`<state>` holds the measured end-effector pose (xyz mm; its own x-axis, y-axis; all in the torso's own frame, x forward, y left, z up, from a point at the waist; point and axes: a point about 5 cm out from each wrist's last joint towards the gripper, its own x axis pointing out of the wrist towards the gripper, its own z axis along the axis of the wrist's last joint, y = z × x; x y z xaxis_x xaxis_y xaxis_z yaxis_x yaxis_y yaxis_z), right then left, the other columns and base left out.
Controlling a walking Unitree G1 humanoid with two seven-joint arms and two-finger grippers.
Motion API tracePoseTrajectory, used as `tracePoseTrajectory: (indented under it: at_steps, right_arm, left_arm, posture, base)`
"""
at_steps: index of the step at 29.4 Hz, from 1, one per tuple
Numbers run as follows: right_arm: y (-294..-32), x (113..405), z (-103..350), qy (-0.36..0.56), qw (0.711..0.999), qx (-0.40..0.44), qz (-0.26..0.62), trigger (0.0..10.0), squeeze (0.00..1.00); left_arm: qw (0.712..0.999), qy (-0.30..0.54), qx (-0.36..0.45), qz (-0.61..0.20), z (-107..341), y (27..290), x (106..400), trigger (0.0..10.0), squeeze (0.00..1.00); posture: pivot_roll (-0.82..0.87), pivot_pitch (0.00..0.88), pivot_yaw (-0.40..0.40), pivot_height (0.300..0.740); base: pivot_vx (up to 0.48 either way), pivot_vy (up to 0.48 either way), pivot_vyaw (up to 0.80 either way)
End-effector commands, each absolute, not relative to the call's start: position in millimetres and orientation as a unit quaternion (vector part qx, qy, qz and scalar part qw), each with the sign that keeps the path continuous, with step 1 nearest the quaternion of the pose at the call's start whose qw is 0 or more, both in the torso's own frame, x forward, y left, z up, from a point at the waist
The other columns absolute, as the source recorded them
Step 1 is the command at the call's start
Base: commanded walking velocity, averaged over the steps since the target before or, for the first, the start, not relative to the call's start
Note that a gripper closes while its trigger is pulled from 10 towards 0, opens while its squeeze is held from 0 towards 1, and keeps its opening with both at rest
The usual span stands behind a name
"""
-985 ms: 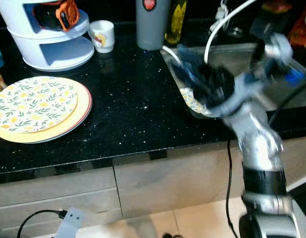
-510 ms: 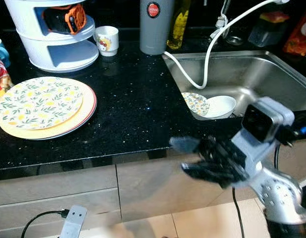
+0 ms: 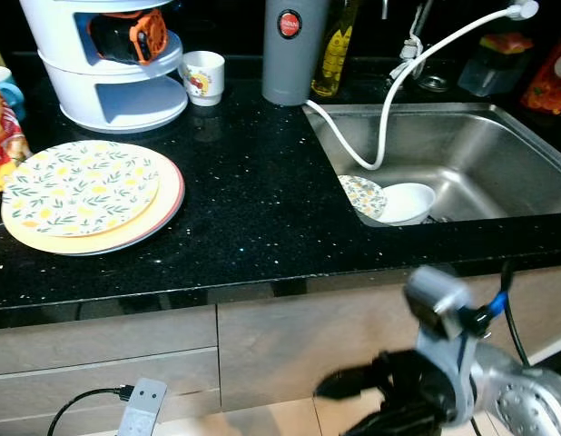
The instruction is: Kitchen organization
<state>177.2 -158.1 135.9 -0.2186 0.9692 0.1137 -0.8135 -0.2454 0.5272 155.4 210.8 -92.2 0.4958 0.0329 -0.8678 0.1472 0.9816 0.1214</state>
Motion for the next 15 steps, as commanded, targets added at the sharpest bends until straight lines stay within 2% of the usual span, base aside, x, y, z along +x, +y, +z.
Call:
tracePoseTrajectory:
  at_steps: [1,3,5,8,13,15]
  right_arm:
    - [-163.9,174.9,120.4,0.217,0.599,0.206,0.743,10.0,0.00]
    - [-167.4,173.5,112.2,0.236,0.605,0.202,0.733,10.0,0.00]
    - [-184.2,169.7,81.5,0.296,0.636,0.199,0.685,10.0,0.00]
    - [-184.2,169.7,81.5,0.296,0.636,0.199,0.685,10.0,0.00]
    - [-223.4,155.5,22.8,0.398,0.704,0.198,0.554,10.0,0.00]
    - [-223.4,155.5,22.8,0.398,0.704,0.198,0.554,10.0,0.00]
  left_arm:
    - [0.856,0.509,0.080,-0.037,-95.5,206.7,148.9,10.0,0.00]
    - [0.856,0.509,0.080,-0.038,-95.7,206.5,148.6,10.0,0.00]
    - [0.855,0.510,0.082,-0.043,-95.9,205.9,148.0,10.0,0.00]
    - [0.855,0.510,0.082,-0.043,-95.9,205.9,148.0,10.0,0.00]
    - [0.854,0.511,0.085,-0.051,-96.6,204.5,146.6,10.0,0.00]
    - [0.854,0.511,0.085,-0.051,-96.6,204.5,146.6,10.0,0.00]
  posture:
    - [0.03,0.065,-0.033,0.740]
    - [0.03,0.067,-0.029,0.740]
    - [0.03,0.074,-0.026,0.740]
    - [0.03,0.074,-0.026,0.740]
    - [0.02,0.088,-0.032,0.740]
    - [0.02,0.088,-0.032,0.740]
  base:
    - [0.000,0.000,0.00]
    - [0.000,0.000,0.00]
    - [0.000,0.000,0.00]
    - [0.000,0.000,0.00]
    - [0.000,0.000,0.00]
    - [0.000,0.000,0.00]
